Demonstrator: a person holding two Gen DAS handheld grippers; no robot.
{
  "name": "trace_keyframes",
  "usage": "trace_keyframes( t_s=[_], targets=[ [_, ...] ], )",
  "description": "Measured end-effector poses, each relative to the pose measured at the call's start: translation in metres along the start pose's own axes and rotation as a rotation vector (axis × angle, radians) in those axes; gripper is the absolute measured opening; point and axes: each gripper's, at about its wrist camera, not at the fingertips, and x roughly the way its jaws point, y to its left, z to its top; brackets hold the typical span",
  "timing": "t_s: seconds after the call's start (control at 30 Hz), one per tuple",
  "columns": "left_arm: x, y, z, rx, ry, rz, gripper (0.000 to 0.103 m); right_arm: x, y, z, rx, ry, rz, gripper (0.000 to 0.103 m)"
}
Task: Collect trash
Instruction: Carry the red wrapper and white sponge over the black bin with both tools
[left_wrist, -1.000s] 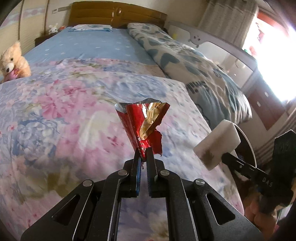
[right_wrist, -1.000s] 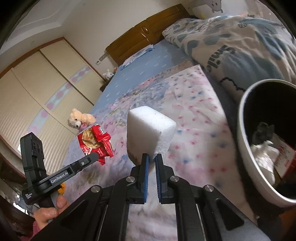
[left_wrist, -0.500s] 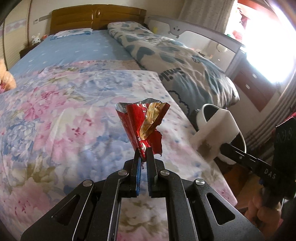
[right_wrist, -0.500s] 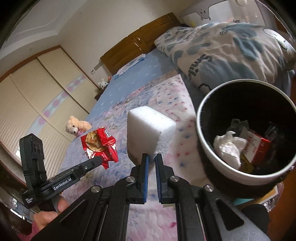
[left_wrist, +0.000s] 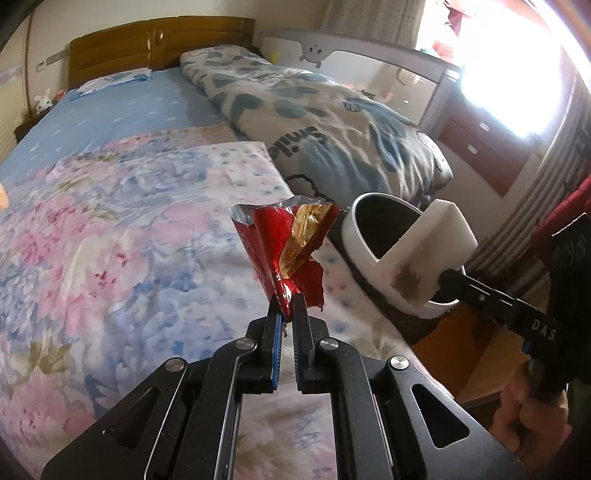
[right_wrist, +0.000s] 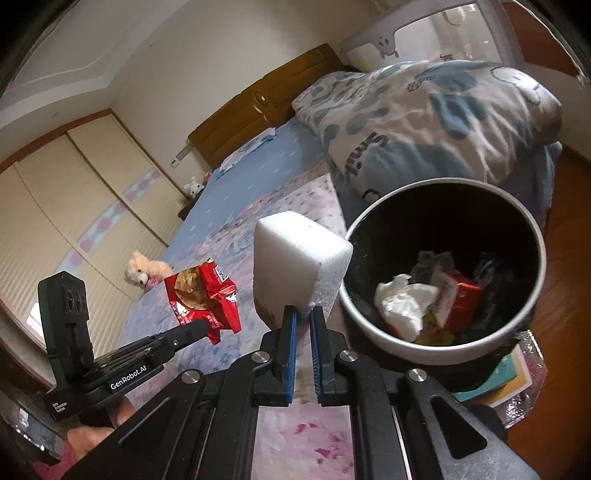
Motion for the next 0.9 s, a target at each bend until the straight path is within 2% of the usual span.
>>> trace_keyframes(
  t_s=[0.9],
  targets=[
    [0.027, -0.064, 0.023, 0.118, 0.019, -0.064, 0.004, -0.035, -0.052, 0.014, 0.067, -0.069, -0.103, 0.007]
  ],
)
